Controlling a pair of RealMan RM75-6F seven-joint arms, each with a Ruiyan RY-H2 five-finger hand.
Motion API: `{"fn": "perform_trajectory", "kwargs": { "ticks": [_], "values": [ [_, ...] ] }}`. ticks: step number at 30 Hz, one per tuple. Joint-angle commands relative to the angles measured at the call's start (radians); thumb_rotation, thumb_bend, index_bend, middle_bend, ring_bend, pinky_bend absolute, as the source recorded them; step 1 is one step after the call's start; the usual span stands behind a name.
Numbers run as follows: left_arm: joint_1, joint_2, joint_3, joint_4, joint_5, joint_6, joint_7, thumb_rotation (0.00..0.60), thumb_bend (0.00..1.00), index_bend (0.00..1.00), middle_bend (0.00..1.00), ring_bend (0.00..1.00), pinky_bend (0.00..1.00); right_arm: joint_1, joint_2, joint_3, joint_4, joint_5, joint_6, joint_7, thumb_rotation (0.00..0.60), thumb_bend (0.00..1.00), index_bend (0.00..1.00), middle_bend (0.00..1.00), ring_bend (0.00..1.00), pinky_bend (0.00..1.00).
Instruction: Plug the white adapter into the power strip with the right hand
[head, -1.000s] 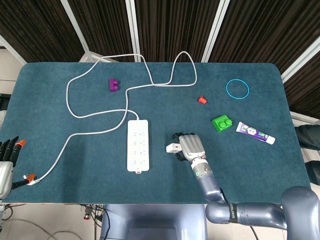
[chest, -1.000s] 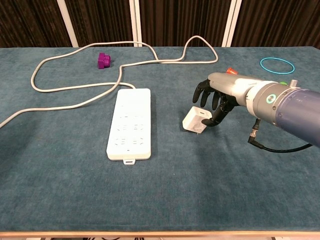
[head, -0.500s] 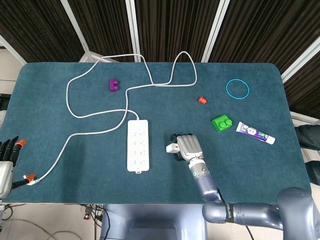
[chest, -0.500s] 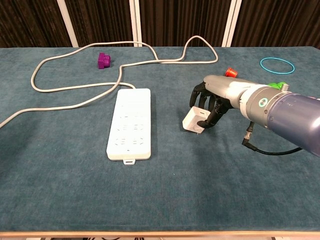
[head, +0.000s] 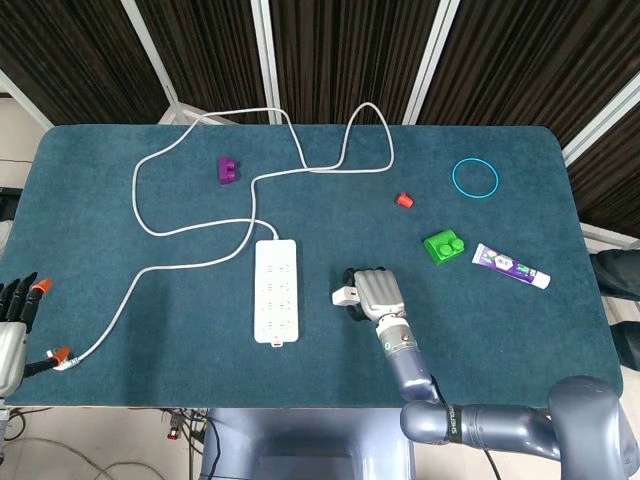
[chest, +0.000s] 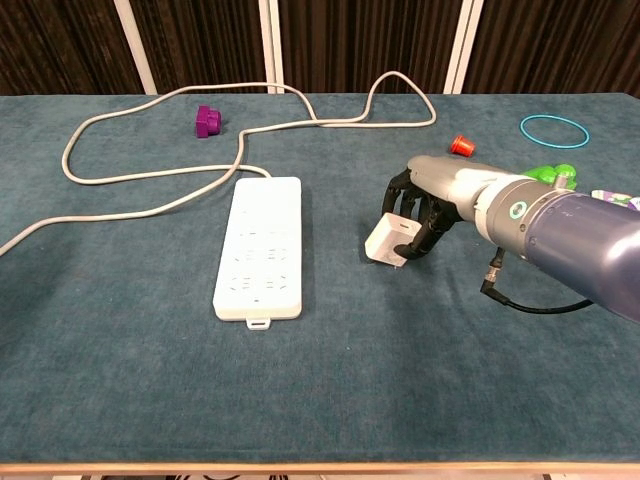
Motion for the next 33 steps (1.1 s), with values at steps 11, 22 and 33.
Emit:
{"fn": "perform_trajectory", "kwargs": {
  "ticks": [11,22,33],
  "values": [
    [0.000,-0.002,0.000,0.000,0.000,0.002,0.004,0.600,0.10,0.12,0.00,0.00,0.00,-0.003,-0.022,0.011,0.025,-0.006,-0.017,0.007,0.600,0.41,0.45,0.46,0.42,0.29],
    [-0.001,-0.002,-0.001,-0.001,-0.005,-0.002,0.007,0.600,0.10,0.12,0.00,0.00,0.00,-0.015,-0.042,0.033,0.045,-0.043,-0.026,0.066,0.600,0.47,0.59,0.54,0.45,0.29],
    [0.000,0.003,-0.001,-0.004,-0.008,-0.003,0.002,0.600,0.10,0.12,0.00,0.00,0.00,0.011,0.022,0.036,0.002,-0.074,-0.084,0.025,0.600,0.55,0.69,0.55,0.46,0.29]
  ]
}}
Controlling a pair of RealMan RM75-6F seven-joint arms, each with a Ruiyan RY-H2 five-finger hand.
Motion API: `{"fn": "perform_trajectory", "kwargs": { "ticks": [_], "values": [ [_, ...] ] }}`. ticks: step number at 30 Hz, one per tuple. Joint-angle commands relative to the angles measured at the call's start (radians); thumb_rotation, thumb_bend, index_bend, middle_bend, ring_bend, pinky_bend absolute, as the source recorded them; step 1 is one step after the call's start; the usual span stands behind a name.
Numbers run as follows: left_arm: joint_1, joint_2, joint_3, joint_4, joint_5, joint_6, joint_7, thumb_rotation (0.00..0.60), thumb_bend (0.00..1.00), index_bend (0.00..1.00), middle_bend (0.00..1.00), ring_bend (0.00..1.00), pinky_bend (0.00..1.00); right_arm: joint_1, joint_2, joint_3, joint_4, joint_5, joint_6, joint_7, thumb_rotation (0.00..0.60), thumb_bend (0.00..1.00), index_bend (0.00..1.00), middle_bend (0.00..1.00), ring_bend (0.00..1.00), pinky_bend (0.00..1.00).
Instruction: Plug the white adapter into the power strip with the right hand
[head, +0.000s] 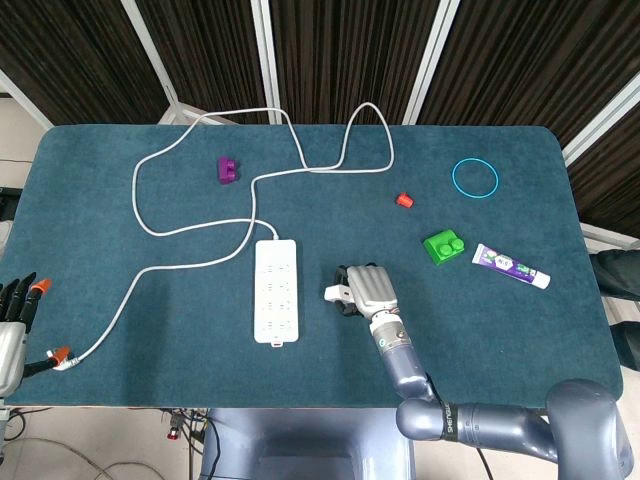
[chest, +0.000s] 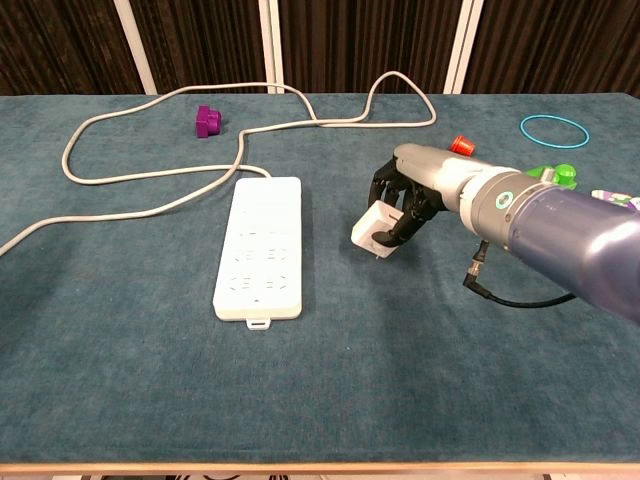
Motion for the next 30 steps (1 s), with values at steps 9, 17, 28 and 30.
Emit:
{"fn": "perform_trajectory", "kwargs": {
  "ticks": [9,17,28,30],
  "values": [
    [-0.002,-0.002,-0.004,0.001,-0.010,-0.005,0.002,0.600,0.10,0.12,0.00,0.00,0.00,0.145,0.159,0.011,-0.060,0.097,-0.160,-0.189,0.600,0.55,0.69,0.55,0.46,0.29],
    [-0.008,-0.006,-0.007,0.003,-0.022,-0.016,0.011,0.600,0.10,0.12,0.00,0.00,0.00,0.291,0.185,0.048,-0.058,0.335,-0.168,-0.313,0.600,0.55,0.69,0.55,0.46,0.29],
    [-0.012,-0.006,-0.006,0.004,-0.027,-0.025,0.013,0.600,0.10,0.12,0.00,0.00,0.00,0.449,0.168,0.040,-0.017,0.537,-0.181,-0.413,0.600,0.55,0.69,0.55,0.46,0.29],
    [-0.013,-0.006,-0.006,0.005,-0.028,-0.027,0.013,0.600,0.10,0.12,0.00,0.00,0.00,0.466,0.163,0.033,-0.005,0.533,-0.183,-0.419,0.600,0.55,0.69,0.55,0.46,0.29]
  ]
}}
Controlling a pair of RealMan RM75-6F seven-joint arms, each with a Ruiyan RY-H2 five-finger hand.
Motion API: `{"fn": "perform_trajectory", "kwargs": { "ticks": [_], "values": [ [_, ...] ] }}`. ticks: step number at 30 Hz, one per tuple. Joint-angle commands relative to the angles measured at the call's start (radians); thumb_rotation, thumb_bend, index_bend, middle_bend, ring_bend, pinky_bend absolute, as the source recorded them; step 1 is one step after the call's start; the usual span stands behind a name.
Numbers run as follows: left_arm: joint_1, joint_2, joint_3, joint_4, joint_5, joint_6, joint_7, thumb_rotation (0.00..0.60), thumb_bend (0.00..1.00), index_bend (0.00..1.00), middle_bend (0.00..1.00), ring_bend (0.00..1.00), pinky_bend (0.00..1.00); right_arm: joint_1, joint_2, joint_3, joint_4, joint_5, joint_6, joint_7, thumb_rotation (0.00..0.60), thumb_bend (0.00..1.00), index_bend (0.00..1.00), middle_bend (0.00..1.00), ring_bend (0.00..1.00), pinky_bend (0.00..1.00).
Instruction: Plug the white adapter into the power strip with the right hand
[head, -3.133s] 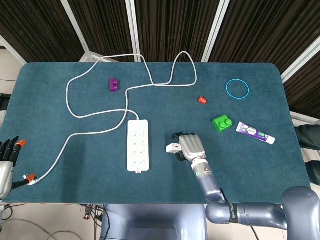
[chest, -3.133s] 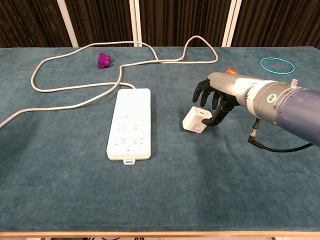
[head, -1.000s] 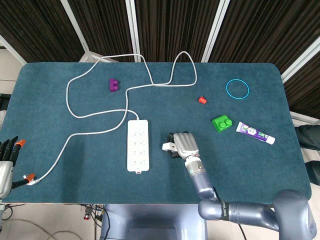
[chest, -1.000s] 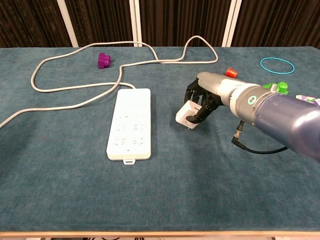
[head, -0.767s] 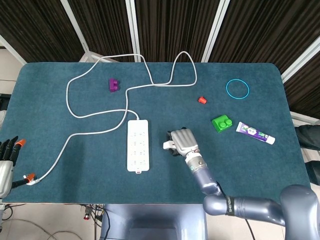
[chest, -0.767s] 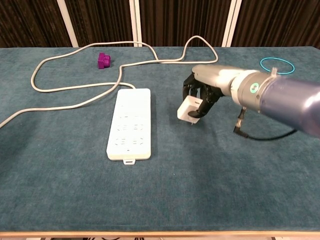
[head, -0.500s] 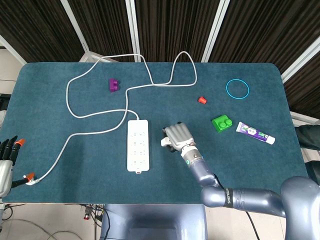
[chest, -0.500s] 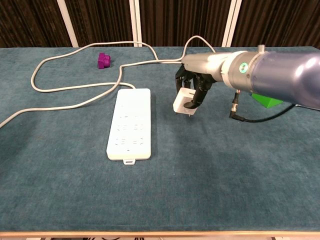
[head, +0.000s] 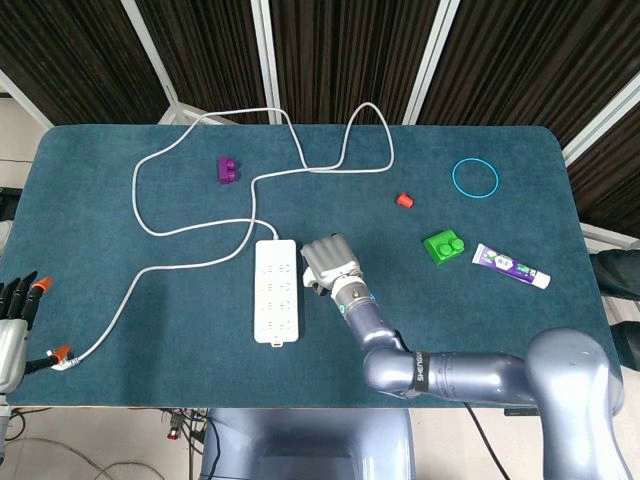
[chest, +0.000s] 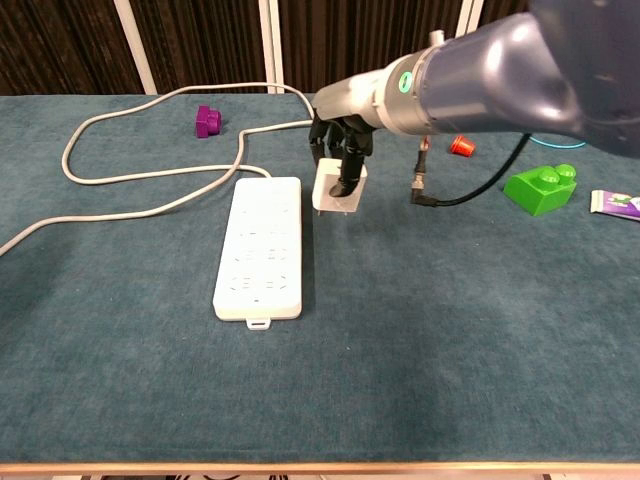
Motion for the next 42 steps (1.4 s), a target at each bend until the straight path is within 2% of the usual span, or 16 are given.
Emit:
{"fn": "perform_trajectory", "kwargs": {
  "ticks": [1,4,12,18,27,35,42],
  "values": [
    [-0.001,0.000,0.000,0.001,-0.001,-0.001,0.000,0.600,0.10,0.12,0.00,0.00,0.00,0.023,-0.010,-0.012,0.017,-0.006,-0.004,-0.013,0.600,0.55,0.69,0.56,0.46,0.29],
    [-0.002,-0.001,-0.004,0.003,-0.009,-0.004,-0.001,0.600,0.10,0.12,0.00,0.00,0.00,0.043,-0.024,-0.025,0.035,-0.030,0.003,-0.016,0.600,0.55,0.69,0.56,0.46,0.29],
    [-0.011,-0.008,-0.008,0.014,-0.021,-0.018,0.004,0.600,0.10,0.12,0.00,0.00,0.00,0.084,-0.075,-0.019,0.116,-0.028,0.006,0.002,0.600,0.55,0.69,0.58,0.47,0.29],
    [-0.013,-0.015,-0.009,0.015,-0.022,-0.016,0.014,0.600,0.10,0.12,0.00,0.00,0.00,0.123,-0.115,-0.017,0.188,0.028,-0.001,-0.018,0.600,0.55,0.69,0.58,0.47,0.29],
    [-0.017,-0.017,-0.005,0.016,-0.022,-0.025,0.016,0.600,0.10,0.12,0.00,0.00,0.00,0.179,-0.168,0.022,0.276,0.117,0.013,-0.046,0.600,0.55,0.69,0.58,0.47,0.29],
    [-0.024,-0.014,-0.003,0.019,-0.024,-0.040,0.008,0.600,0.10,0.12,0.00,0.00,0.00,0.200,-0.192,0.034,0.311,0.133,0.010,-0.066,0.600,0.55,0.69,0.58,0.47,0.29],
    [-0.022,-0.006,-0.005,0.016,-0.027,-0.036,-0.007,0.600,0.10,0.12,0.00,0.00,0.00,0.203,-0.214,0.023,0.329,0.116,0.010,-0.078,0.600,0.55,0.69,0.58,0.47,0.29]
  ]
}}
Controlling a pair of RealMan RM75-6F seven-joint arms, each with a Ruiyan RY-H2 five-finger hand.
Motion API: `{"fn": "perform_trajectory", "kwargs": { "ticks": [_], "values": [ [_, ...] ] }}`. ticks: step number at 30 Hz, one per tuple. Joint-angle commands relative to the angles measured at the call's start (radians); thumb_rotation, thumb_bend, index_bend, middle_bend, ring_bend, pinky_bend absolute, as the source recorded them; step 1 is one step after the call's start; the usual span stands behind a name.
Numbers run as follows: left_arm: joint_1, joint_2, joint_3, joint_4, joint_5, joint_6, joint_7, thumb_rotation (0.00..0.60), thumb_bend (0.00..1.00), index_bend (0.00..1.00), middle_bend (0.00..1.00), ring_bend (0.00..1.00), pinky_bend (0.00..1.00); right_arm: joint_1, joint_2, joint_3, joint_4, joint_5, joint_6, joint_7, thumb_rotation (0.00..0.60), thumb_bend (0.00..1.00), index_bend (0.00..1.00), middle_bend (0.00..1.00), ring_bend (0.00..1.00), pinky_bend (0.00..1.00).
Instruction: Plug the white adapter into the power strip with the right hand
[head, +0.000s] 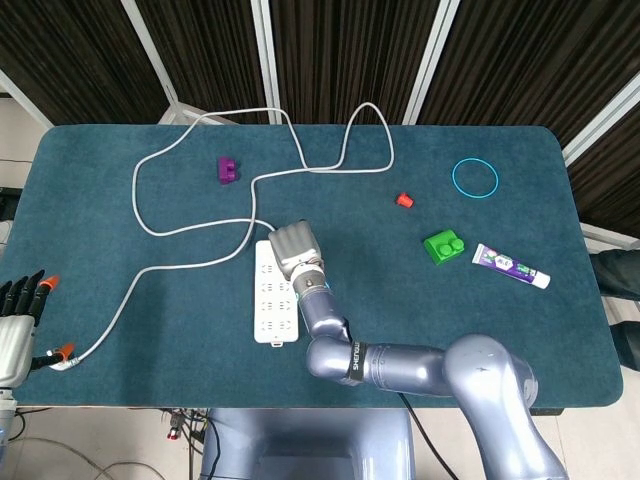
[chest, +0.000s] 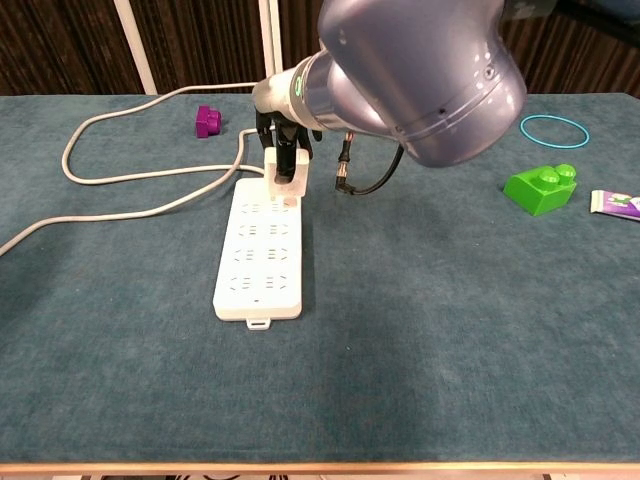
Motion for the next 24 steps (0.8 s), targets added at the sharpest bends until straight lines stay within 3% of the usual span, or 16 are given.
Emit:
{"fn": "perform_trajectory", "kwargs": {
  "ticks": [1,24],
  "values": [
    [0.001,0.002,-0.001,-0.001,0.000,0.003,-0.003,0.600,0.10,0.12,0.00,0.00,0.00,0.000,-0.007,-0.001,0.008,-0.001,-0.005,-0.002,0.600,0.55,0.69,0.58,0.47,0.29],
    [0.000,0.001,-0.001,-0.004,-0.011,0.001,0.007,0.600,0.10,0.12,0.00,0.00,0.00,-0.022,-0.024,0.002,0.050,-0.027,-0.032,0.009,0.600,0.55,0.70,0.58,0.47,0.29]
  ]
}}
